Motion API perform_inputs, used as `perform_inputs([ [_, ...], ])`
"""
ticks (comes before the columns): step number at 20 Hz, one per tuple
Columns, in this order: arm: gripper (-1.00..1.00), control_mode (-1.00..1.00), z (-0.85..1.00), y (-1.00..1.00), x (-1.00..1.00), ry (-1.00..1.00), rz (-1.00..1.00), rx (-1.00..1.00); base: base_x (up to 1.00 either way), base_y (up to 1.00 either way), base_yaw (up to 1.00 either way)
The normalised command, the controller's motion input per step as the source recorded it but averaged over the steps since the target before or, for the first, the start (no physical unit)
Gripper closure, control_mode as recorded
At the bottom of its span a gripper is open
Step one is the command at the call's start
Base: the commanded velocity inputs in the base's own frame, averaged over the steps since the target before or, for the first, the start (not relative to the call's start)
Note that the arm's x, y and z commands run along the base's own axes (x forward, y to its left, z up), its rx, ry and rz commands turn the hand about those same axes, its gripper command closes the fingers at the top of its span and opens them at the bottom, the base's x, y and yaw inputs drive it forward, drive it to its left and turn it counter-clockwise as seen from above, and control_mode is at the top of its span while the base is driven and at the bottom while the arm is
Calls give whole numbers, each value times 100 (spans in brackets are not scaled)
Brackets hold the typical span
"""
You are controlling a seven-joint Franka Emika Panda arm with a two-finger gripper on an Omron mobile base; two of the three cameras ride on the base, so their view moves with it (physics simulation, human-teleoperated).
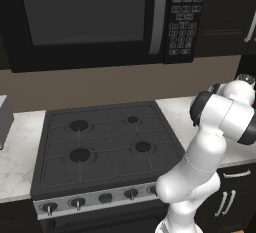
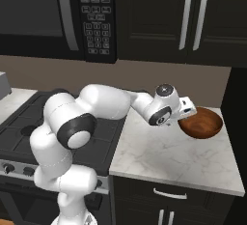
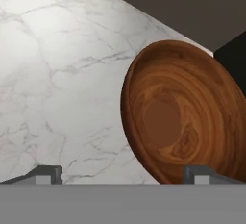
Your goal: Pick the cup and bowl from the counter and place them on the counter next to the sink.
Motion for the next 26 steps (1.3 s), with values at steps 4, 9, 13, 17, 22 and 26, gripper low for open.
perform_inputs([
  [4, -100, -100, 0, 0, 10, 9, 0, -1, 0, 0, 0],
  [9, -100, -100, -15, 0, 1, 0, 0, 0, 0, 0, 0],
  [13, -100, -100, -39, 0, 10, 0, 0, 0, 0, 0, 0],
  [17, -100, -100, -28, 0, 19, 0, 0, 0, 0, 0, 0],
  [22, -100, -100, -5, 0, 42, 1, 0, 0, 0, 0, 0],
  [26, -100, -100, 12, -1, 37, 3, 0, 0, 0, 0, 0],
])
